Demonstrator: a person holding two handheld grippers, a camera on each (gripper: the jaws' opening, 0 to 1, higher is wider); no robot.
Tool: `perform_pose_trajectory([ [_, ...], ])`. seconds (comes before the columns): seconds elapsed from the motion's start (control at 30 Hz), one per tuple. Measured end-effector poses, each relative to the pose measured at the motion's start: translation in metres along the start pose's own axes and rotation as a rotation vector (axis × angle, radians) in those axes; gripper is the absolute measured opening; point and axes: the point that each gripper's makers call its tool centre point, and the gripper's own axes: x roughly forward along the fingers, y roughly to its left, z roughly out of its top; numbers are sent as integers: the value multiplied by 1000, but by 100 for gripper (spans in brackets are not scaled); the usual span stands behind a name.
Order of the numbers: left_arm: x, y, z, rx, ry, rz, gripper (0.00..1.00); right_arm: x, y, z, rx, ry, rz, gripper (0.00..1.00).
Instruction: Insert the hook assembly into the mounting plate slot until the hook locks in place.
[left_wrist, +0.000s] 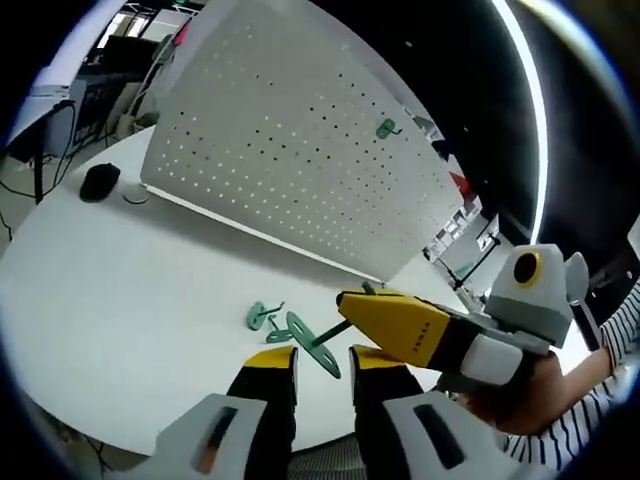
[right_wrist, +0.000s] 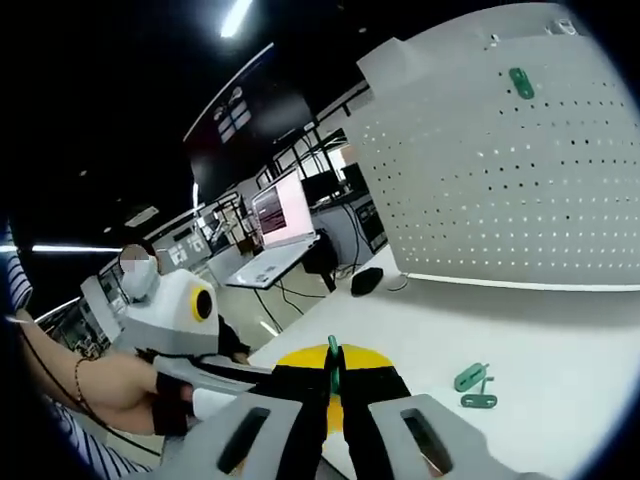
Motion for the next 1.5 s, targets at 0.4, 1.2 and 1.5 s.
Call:
perform_pose_trajectory([
  [0.4, -1, -3, 2, -53, -12, -22, 6, -4, 4, 0, -25, -6, 11, 0],
  [1.2, -1, -9, 1, 3, -10, -9, 1, -17, 0, -6, 65, 32, 31, 5],
  [1.5, 1, -14, 1, 241, -28, 0, 1, -23, 1, -14, 222, 103, 104, 7],
])
